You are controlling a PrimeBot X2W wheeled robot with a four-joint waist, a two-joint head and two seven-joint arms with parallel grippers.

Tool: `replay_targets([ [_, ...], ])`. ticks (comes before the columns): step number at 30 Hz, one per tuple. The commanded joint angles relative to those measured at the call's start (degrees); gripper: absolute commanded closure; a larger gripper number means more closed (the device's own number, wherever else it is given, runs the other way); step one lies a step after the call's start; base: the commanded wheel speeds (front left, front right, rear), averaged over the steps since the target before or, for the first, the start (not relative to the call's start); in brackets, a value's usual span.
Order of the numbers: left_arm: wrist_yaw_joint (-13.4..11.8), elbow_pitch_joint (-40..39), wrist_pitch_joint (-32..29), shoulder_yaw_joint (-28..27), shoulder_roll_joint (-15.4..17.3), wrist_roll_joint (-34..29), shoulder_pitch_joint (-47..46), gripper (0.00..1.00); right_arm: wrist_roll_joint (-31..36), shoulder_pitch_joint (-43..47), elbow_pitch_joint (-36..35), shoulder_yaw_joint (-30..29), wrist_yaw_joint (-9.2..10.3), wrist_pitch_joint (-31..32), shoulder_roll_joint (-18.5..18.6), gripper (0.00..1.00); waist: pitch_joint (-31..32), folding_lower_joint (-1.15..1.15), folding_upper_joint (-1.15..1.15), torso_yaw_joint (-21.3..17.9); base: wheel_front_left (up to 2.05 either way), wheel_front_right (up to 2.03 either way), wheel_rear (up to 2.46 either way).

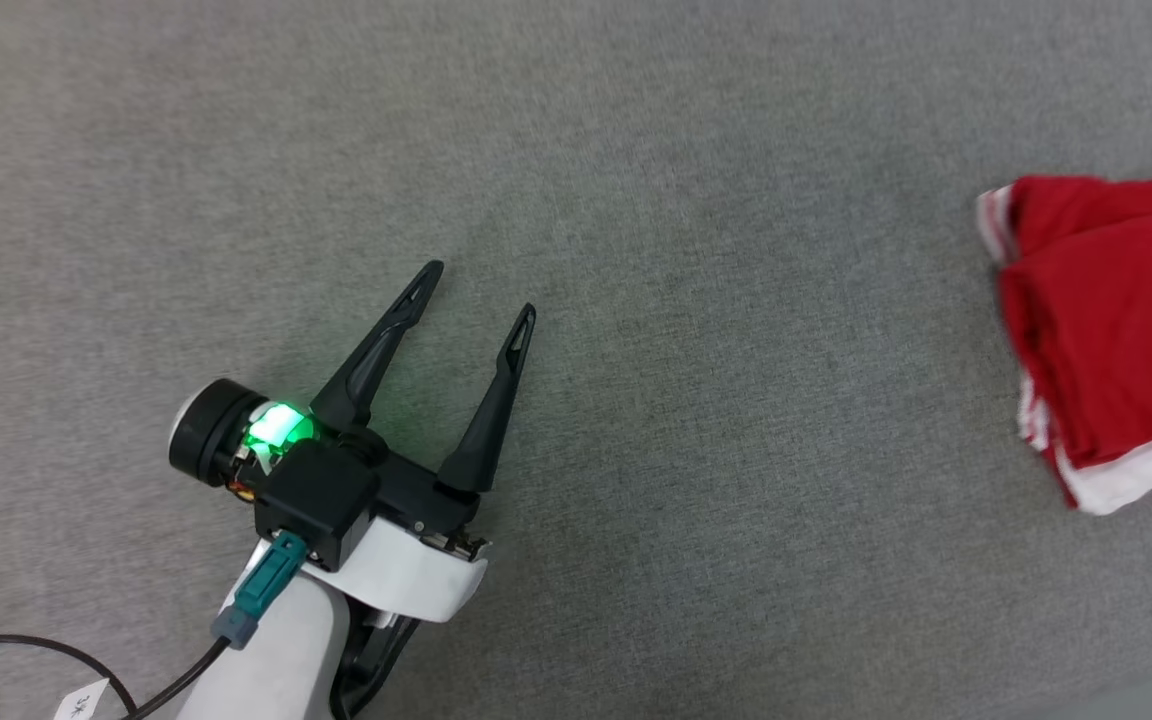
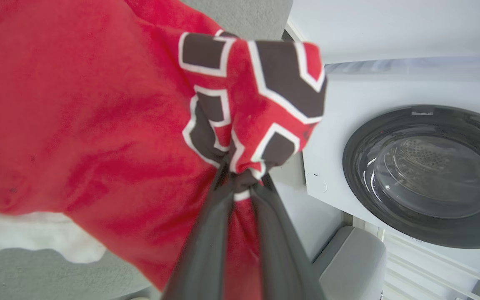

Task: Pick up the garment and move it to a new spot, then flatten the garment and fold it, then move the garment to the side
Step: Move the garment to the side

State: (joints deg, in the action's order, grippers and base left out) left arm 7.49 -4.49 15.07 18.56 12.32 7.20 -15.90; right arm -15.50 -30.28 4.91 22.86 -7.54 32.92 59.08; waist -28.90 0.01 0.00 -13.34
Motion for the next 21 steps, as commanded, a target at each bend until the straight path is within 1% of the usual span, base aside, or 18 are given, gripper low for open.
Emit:
replay_targets([
  [1,-0.08,-0.36,0.12,0.28,0.61,-0.44,-1.06,0.00,0.02,0.62,1.94,-1.63,0.11,-1.59,0.17,1.00,-3.58,-0.01,0.00,-1.75,0.00,0.00,0.00],
  [7,-0.08,-1.25,0.12,1.48,1.77,-0.51,-3.19,0.00,1.23,2.35,11.92,-8.75,0.11,-9.80,-0.72,1.00,-7.22,-0.01,0.00,-0.48,0.00,0.00,0.00],
  [10,-0.09,-1.68,0.11,1.56,2.31,-0.60,-3.86,0.00,2.20,2.93,16.42,-12.59,0.11,-12.85,-1.18,1.00,-8.88,-0.01,0.00,0.53,0.00,0.00,0.00],
  [14,-0.14,-2.46,0.05,0.09,1.64,0.30,-4.24,0.00,3.18,3.43,21.12,-16.74,0.11,-15.67,-2.27,1.00,-10.22,-0.01,0.00,1.85,0.00,0.00,0.00],
  [15,-0.14,-2.61,0.04,0.03,1.65,0.20,-4.10,0.00,3.45,3.37,21.72,-17.53,0.11,-16.18,-2.60,0.89,-10.39,-0.01,0.00,2.06,0.00,0.00,0.00],
  [16,-0.14,-2.72,-0.04,-0.01,1.74,0.08,-4.00,0.00,3.56,3.35,22.42,-18.16,0.11,-16.58,-2.99,0.37,-10.52,-0.01,0.00,2.27,0.00,0.00,0.00],
  [17,-0.14,-2.69,-0.04,-0.05,1.84,0.02,-3.86,0.00,3.55,3.28,23.05,-18.65,0.11,-16.75,-3.43,0.00,-10.58,-0.01,0.00,2.43,0.00,0.00,0.00],
  [18,-0.13,-2.02,-0.06,0.27,1.87,-0.37,-3.56,0.00,4.73,2.78,23.83,-19.53,0.11,-17.78,-3.92,0.00,-10.10,-0.01,0.00,2.98,0.00,0.00,0.00],
  [21,-0.11,-2.13,-0.02,-0.04,0.58,0.23,-3.48,0.00,5.98,1.80,22.86,-20.51,0.11,-18.98,-4.20,0.00,-8.04,-0.01,0.00,3.65,0.00,0.00,0.00],
])
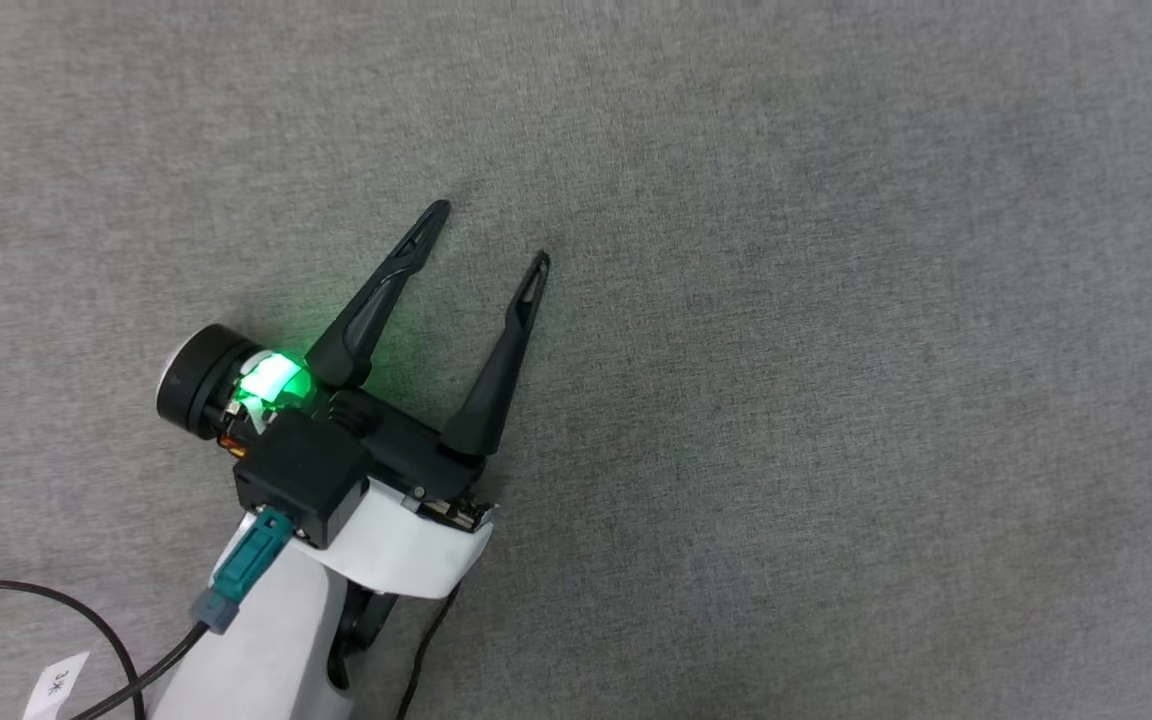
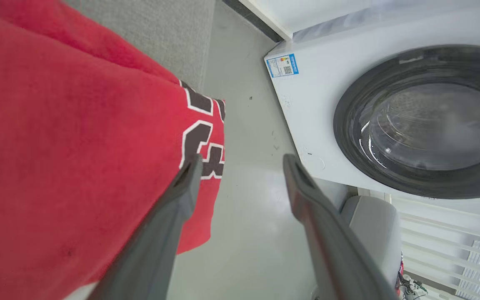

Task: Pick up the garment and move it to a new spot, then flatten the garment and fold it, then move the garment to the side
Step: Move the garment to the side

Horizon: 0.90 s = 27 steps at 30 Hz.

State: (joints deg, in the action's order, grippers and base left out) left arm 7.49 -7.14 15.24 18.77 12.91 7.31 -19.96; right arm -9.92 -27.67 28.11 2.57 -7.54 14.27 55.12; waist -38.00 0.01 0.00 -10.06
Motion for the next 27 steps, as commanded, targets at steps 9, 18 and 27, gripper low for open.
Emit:
replay_targets([
  [9,-0.49,1.86,-0.05,-4.75,-3.12,1.35,4.20,0.00,0.65,-1.82,-8.39,-2.99,0.11,-5.11,-4.31,0.00,12.07,-0.01,0.00,2.44,0.00,0.00,0.00],
  [18,-2.77,3.68,-0.05,-11.48,-6.70,2.67,9.84,0.00,-4.49,6.05,-21.36,-9.77,0.10,-9.87,-18.39,0.00,22.36,-0.01,0.00,5.58,0.00,0.00,0.00],
  [27,-2.75,4.64,-0.05,-14.24,-8.35,1.30,15.65,0.00,-6.17,18.23,-34.64,-10.09,0.08,-15.66,-33.69,0.00,28.04,-0.01,0.00,8.72,0.00,0.00,0.00],
])
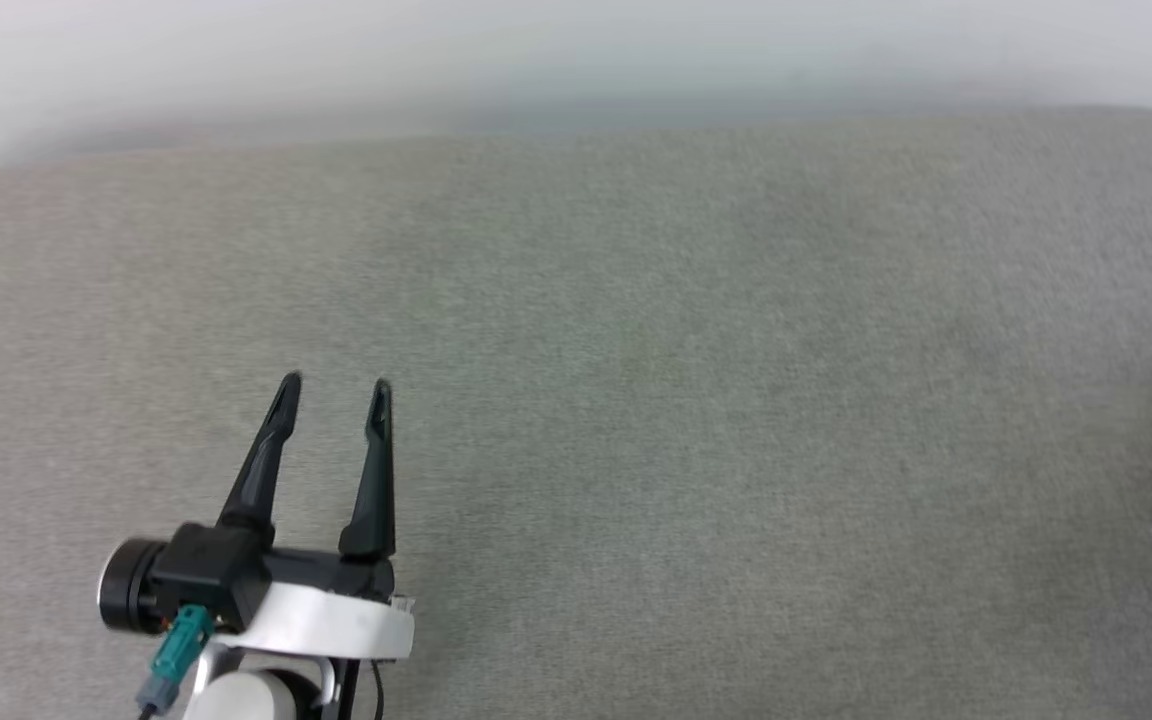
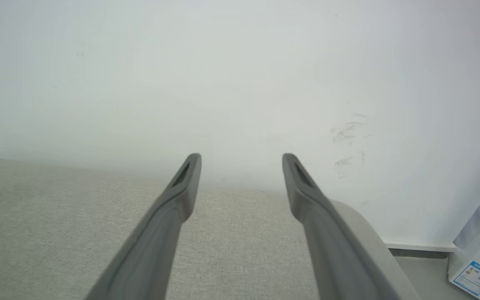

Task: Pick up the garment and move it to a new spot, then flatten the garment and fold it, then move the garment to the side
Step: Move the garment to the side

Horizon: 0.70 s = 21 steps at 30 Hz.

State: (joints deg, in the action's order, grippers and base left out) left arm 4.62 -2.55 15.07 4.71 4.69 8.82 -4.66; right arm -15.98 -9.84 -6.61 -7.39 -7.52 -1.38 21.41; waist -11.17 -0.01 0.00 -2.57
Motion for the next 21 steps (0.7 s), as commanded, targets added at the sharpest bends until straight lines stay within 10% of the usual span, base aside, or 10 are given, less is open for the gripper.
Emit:
replay_targets([
  [1,0.21,0.33,0.12,-0.25,-0.23,-0.43,0.96,0.00,-0.29,1.09,-0.41,0.33,0.06,-0.91,-1.43,0.00,1.52,0.01,0.00,1.44,0.00,0.00,0.00],
  [21,1.65,5.17,0.12,-2.30,-1.63,0.44,5.52,0.00,0.47,10.10,9.73,3.70,0.05,-11.33,-14.17,0.00,5.82,0.01,0.00,3.54,0.00,0.00,0.00],
])
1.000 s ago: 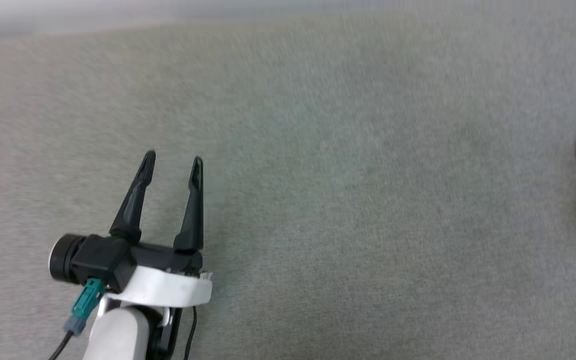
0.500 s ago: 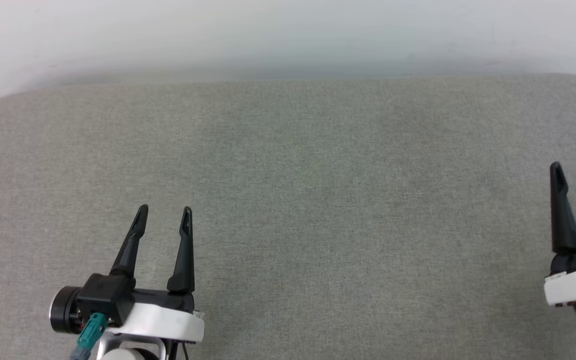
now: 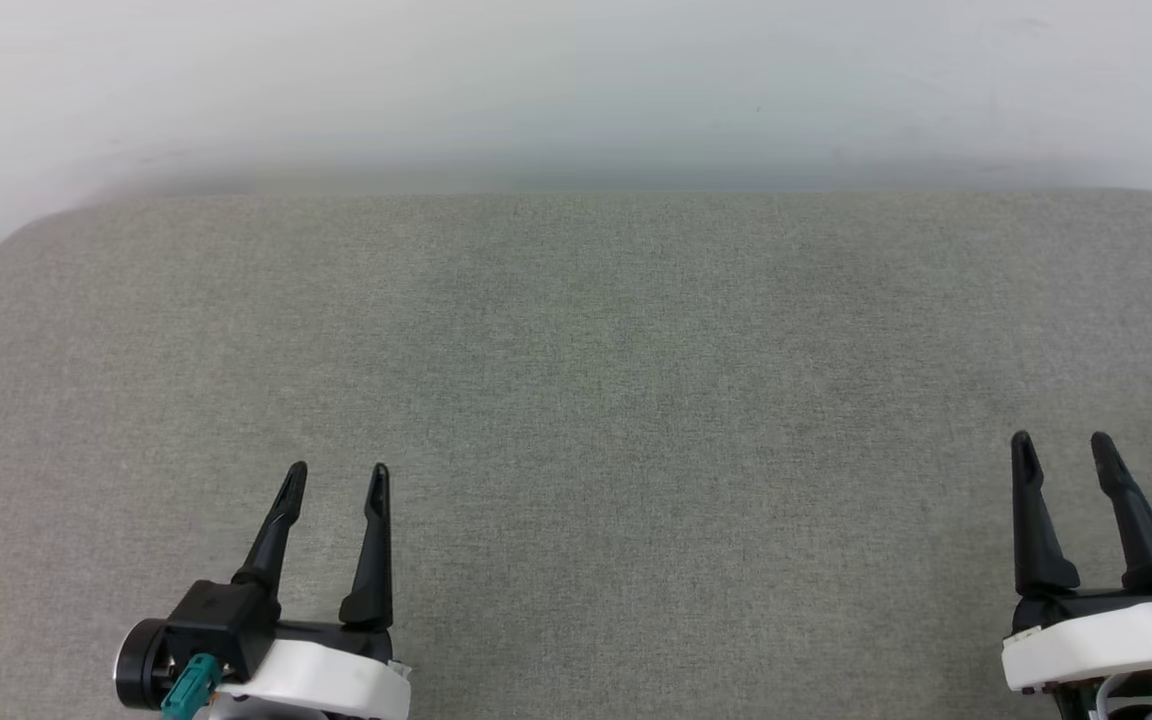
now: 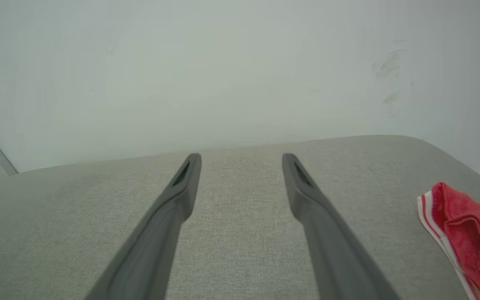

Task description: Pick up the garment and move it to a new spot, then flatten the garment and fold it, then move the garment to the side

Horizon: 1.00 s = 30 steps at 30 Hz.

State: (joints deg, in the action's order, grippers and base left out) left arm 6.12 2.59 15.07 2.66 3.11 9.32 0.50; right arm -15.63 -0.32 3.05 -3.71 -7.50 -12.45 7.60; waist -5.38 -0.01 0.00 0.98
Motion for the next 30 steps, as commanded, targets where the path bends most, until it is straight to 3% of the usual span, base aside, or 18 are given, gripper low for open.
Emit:
replay_targets([
  [1,0.20,0.03,0.12,-0.41,-0.08,-0.14,0.38,0.00,0.28,0.54,0.36,0.05,0.03,-0.41,-0.44,0.00,0.09,0.01,0.00,-0.06,0.00,0.00,0.00],
  [14,0.15,0.22,0.12,-1.02,-0.23,-2.54,0.35,0.00,0.14,-0.65,1.37,0.08,0.03,-1.30,-0.90,0.00,0.11,0.01,0.00,-0.50,0.00,0.00,0.00],
  [26,-0.94,-0.17,0.12,-0.81,-0.26,-0.34,0.46,0.00,0.00,-0.48,0.24,-0.08,0.03,-0.56,-0.40,0.00,0.26,0.01,0.00,-0.31,0.00,0.00,0.00],
  [27,-0.67,0.01,0.00,-0.89,-0.16,-0.49,0.23,1.00,0.05,-0.27,0.51,-0.08,0.00,-0.60,-0.58,1.00,0.26,0.01,0.00,-0.31,0.00,0.00,0.00],
  [30,-0.59,1.02,-0.02,-0.89,-0.18,-0.51,0.48,1.00,0.04,0.12,1.47,0.10,0.00,-0.60,-0.73,1.00,0.26,0.01,0.00,-0.32,0.00,0.00,0.00],
])
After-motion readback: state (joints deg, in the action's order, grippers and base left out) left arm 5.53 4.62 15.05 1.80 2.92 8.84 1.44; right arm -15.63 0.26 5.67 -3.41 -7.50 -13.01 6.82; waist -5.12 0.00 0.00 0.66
